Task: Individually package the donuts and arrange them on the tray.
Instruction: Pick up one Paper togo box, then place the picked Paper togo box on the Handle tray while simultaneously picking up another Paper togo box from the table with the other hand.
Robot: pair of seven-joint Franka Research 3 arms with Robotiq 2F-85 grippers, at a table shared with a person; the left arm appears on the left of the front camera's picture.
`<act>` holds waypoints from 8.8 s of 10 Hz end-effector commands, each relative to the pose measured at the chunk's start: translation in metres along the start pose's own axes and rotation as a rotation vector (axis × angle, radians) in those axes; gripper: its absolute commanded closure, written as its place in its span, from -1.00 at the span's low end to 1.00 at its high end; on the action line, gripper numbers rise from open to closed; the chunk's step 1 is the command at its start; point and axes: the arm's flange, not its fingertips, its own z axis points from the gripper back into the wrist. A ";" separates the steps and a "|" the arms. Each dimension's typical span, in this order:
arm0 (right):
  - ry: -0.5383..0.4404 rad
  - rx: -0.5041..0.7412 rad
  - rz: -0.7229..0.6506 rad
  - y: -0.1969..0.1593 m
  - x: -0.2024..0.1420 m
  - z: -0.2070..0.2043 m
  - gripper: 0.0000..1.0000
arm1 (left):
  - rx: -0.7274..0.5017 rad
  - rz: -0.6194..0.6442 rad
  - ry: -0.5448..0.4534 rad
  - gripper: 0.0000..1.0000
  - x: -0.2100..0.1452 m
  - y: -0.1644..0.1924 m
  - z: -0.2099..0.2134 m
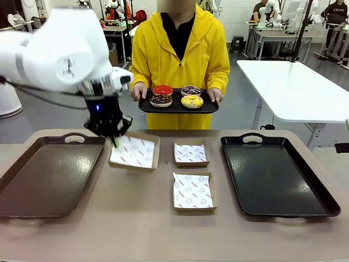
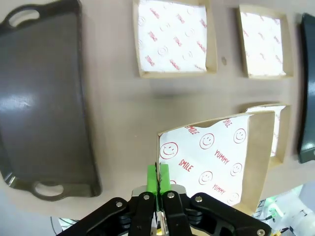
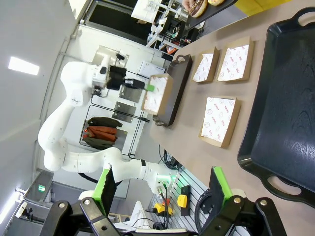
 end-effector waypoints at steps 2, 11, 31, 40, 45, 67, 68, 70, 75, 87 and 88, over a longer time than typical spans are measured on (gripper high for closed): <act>-0.014 0.026 0.018 -0.001 0.002 0.000 -1.00 | 0.039 -0.019 0.043 1.00 0.066 0.000 0.003; -0.014 0.026 0.018 -0.001 0.002 0.000 -1.00 | -0.012 0.029 0.062 1.00 0.115 0.009 -0.012; 0.000 0.000 0.000 0.000 0.000 0.000 -1.00 | -0.018 0.014 0.064 0.98 0.119 0.007 -0.014; 0.343 -0.476 0.141 0.102 0.076 -0.230 -1.00 | -0.012 0.003 0.062 0.98 0.043 0.147 0.039; 0.399 -0.579 0.238 0.080 0.052 -0.314 -1.00 | 0.013 0.012 0.040 0.98 -0.022 0.173 0.019; 0.258 -1.138 0.080 -0.002 -0.010 -0.405 -1.00 | 0.046 -0.039 0.013 0.98 -0.073 0.240 -0.055; 0.252 -1.144 0.057 -0.013 -0.010 -0.406 -1.00 | 0.049 -0.038 0.019 0.98 -0.071 0.241 -0.060; 0.258 -1.155 0.042 -0.027 -0.013 -0.407 -1.00 | 0.049 -0.004 0.036 0.98 -0.064 0.245 -0.072; 0.285 -1.126 0.046 -0.021 -0.012 -0.397 -1.00 | 0.048 -0.013 0.038 0.98 -0.057 0.235 -0.052; 0.336 -1.208 -0.053 -0.037 -0.023 -0.419 -1.00 | 0.080 0.004 0.048 0.98 -0.041 0.247 -0.099; 0.338 -1.207 -0.053 -0.037 -0.022 -0.420 -1.00 | 0.077 -0.002 0.056 0.98 -0.040 0.247 -0.103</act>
